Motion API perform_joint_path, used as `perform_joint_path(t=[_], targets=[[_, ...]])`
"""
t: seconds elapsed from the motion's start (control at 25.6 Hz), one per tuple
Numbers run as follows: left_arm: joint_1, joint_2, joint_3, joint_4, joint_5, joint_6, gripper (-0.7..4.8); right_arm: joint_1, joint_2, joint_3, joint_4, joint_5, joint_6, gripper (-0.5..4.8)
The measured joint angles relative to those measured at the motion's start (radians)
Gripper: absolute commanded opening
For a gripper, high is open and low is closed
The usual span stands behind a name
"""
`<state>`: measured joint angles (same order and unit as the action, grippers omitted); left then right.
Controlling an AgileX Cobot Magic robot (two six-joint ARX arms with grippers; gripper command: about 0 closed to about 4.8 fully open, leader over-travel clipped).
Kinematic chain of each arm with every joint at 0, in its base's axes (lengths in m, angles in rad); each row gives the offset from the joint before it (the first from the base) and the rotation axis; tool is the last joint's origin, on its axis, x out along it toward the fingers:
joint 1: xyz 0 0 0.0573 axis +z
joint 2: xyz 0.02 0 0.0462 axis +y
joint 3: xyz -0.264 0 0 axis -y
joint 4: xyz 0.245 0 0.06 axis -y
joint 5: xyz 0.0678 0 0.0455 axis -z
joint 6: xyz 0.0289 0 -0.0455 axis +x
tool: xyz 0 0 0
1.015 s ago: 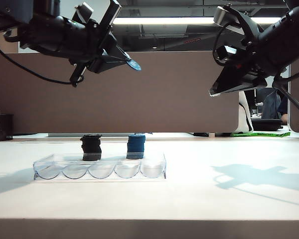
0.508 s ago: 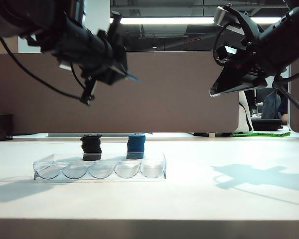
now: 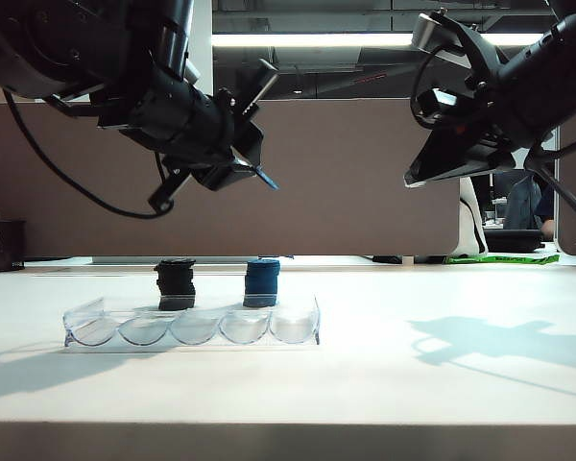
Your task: Pick up the chip in the box and place it on the pile of chips with the same color.
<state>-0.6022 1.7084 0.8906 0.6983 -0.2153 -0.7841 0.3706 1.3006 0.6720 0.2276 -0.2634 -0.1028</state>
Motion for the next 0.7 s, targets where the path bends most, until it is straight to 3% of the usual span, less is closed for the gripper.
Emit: perform_joint_path(t=[0.12,0.35,0.39,0.55,0.7], targets=[[0.003,0.0,0.0,0.008,0.011,0.049,-0.05,0.0,0.0,0.0,0.0,0.0,0.0,-0.05],[0.011,0.003,0.0,0.01,0.02,0.062,-0.05,0.0,0.0,0.0,0.0,0.0,0.0,-0.05],[0.011,0.008,0.0,0.014,0.028,0.051,-0.05,0.0,0.0,0.0,0.0,0.0,0.0,-0.05],[0.019,0.072,0.003,0.013,0.042,-0.127,-0.05,0.0,0.0,0.0,0.0,0.0,0.0,-0.05],[0.015,0.089,0.003,0.008,0.043,-0.155,-0.05,0.0,0.0,0.0,0.0,0.0,0.0,-0.05]])
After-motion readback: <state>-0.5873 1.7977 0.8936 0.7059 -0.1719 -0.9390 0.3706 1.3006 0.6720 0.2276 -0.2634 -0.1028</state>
